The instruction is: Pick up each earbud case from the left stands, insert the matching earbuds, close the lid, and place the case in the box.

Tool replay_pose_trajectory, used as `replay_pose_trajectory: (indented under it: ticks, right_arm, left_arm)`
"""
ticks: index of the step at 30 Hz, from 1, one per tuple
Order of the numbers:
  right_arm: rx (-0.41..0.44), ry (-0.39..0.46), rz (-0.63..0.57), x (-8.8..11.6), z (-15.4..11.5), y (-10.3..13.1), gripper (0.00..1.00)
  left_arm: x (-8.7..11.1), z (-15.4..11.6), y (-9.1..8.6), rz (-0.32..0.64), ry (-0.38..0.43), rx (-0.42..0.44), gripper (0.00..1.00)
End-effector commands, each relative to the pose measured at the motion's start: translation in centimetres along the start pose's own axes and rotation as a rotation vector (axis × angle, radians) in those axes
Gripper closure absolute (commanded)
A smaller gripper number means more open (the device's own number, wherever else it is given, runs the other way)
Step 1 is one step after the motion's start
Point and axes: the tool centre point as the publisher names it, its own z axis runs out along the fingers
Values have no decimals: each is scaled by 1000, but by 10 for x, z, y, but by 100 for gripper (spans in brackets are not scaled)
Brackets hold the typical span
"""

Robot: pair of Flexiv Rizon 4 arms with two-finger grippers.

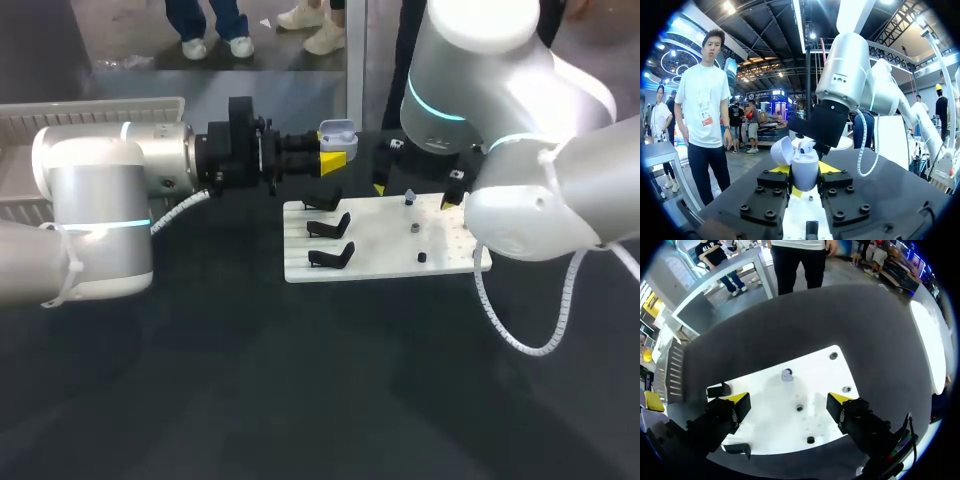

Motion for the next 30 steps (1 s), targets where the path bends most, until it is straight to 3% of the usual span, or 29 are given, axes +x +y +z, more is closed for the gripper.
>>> replay_pose_trajectory:
  ticks: [1,9,12,17,19,20,21,30]
  right_arm:
    - [-1,43,2,-10,16,7,0]
    - [-3,58,2,-12,27,10,2]
    - [-10,62,6,-11,29,10,17]
    - [-12,65,9,-12,32,7,22]
    - [-11,65,11,-12,33,7,31]
    - [-11,66,14,-12,34,6,45]
    - [-11,67,17,-12,34,6,51]
    - [-2,71,26,-12,36,4,56]
  left_arm:
    - [1,0,-1,4,-3,-6,100]
    - [1,0,-1,4,-3,-6,100]
    - [1,0,-1,4,-3,-6,100]
    - [1,0,-1,4,-3,-6,100]
    - [1,0,-1,4,-3,-6,100]
    - [1,0,-1,4,-3,-6,100]
    - [1,0,-1,4,-3,-6,100]
    - [1,0,-1,4,-3,-6,100]
